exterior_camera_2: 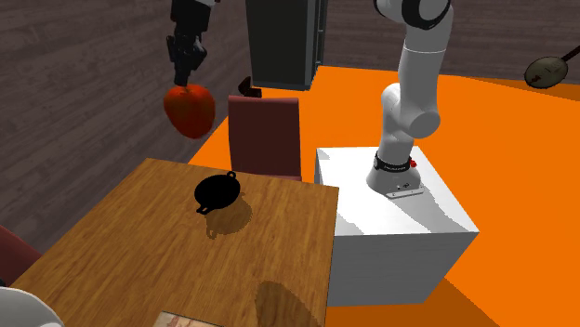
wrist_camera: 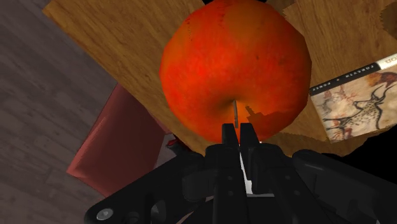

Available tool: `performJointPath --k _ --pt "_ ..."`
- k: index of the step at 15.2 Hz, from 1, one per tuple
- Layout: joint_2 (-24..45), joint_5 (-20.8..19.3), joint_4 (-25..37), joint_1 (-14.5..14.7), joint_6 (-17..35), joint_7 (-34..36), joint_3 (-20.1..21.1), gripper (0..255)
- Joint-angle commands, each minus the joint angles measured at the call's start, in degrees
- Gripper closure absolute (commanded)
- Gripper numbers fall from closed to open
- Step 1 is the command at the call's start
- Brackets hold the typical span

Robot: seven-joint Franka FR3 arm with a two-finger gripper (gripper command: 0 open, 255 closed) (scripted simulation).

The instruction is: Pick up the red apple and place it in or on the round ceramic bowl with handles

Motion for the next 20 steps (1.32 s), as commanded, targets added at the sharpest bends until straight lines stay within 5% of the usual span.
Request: performJointPath --k 1,20 --pt "-0.02 0.28 -0.73 -0.26 0.6 -0.75 -0.21 255" --pt "-0.78 2.29 -16.16 0.0 14.93 -4.46 0.1 255"
